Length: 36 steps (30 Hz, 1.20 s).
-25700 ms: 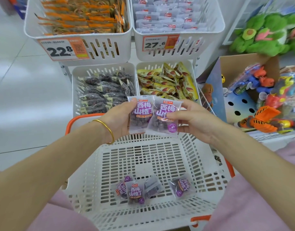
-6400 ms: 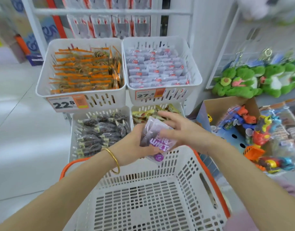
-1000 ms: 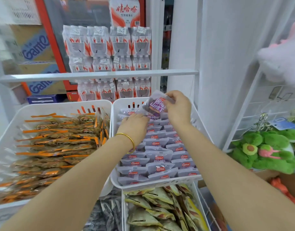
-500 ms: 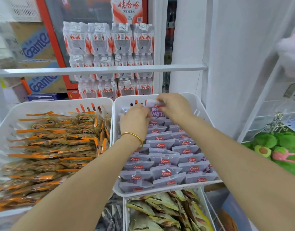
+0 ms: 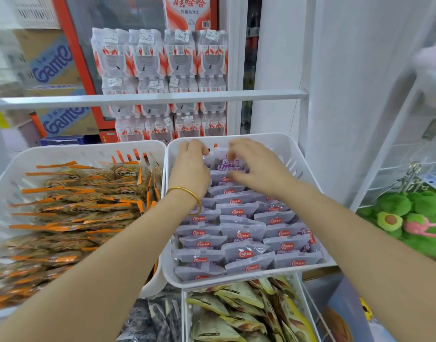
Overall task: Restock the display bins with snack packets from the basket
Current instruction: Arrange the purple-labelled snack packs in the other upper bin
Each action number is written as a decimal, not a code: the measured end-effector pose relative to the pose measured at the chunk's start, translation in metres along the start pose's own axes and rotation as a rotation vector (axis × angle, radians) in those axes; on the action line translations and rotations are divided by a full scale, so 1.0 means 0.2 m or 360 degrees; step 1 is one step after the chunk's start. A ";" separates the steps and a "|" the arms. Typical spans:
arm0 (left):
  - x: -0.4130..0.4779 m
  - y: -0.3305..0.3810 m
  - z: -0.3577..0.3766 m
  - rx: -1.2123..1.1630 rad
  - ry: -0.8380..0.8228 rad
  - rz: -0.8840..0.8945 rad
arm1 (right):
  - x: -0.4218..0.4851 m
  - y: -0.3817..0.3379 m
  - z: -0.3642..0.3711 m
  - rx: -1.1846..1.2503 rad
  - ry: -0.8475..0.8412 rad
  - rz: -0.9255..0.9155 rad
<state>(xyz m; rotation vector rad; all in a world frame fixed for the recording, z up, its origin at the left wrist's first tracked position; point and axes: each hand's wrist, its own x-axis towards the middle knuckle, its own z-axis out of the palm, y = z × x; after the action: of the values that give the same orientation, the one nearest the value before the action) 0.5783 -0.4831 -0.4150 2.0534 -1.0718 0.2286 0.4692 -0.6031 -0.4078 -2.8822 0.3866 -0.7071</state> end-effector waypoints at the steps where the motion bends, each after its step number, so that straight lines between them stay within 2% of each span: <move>1: 0.01 -0.01 -0.01 0.0065 -0.0025 -0.0004 | 0.00 0.00 0.01 -0.0176 -0.0071 -0.0036; 4: 0.05 -0.03 0.01 0.0353 -0.0209 -0.0033 | 0.04 -0.01 0.05 -0.0391 -0.0112 -0.0012; 7: 0.06 -0.04 0.03 0.0644 -0.0297 0.0012 | 0.05 -0.02 0.07 -0.0388 -0.0031 -0.0086; 10: 0.08 -0.03 0.01 0.0801 -0.0380 0.0006 | 0.06 -0.02 0.05 -0.0349 -0.0083 -0.0200; 13: 0.10 -0.02 -0.01 0.0825 -0.0328 0.0022 | 0.09 -0.01 -0.02 -0.0376 -0.0173 -0.0247; 18: 0.11 0.00 -0.04 0.0959 -0.0126 0.0224 | 0.12 0.00 -0.05 -0.0402 -0.0304 -0.0233; 22: 0.09 0.00 -0.04 0.0888 -0.0237 0.0174 | 0.12 -0.01 0.00 -0.0301 -0.0332 -0.0128; 26: 0.06 -0.01 -0.03 0.0695 -0.0292 0.0118 | 0.10 0.00 0.04 -0.0374 -0.0230 -0.0076; 30: 0.02 -0.02 -0.01 0.0644 -0.0278 0.0272 | 0.04 -0.02 0.11 -0.0415 -0.0156 -0.0080; 33: 0.01 -0.02 0.00 0.0795 -0.0352 0.0363 | 0.02 0.00 0.08 -0.0098 -0.0142 0.0084; 35: 0.01 -0.02 0.00 0.0884 -0.0360 0.0332 | 0.00 0.02 0.04 0.0217 0.0079 0.0245; 36: 0.01 -0.02 0.00 0.0923 -0.0352 0.0328 | -0.01 0.03 0.03 0.0229 0.0181 0.0251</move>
<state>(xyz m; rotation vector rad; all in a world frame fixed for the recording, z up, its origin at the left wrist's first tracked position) 0.5825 -0.4829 -0.4158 2.5200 -1.4866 0.4695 0.4689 -0.6075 -0.4145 -2.6502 0.5465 -0.8366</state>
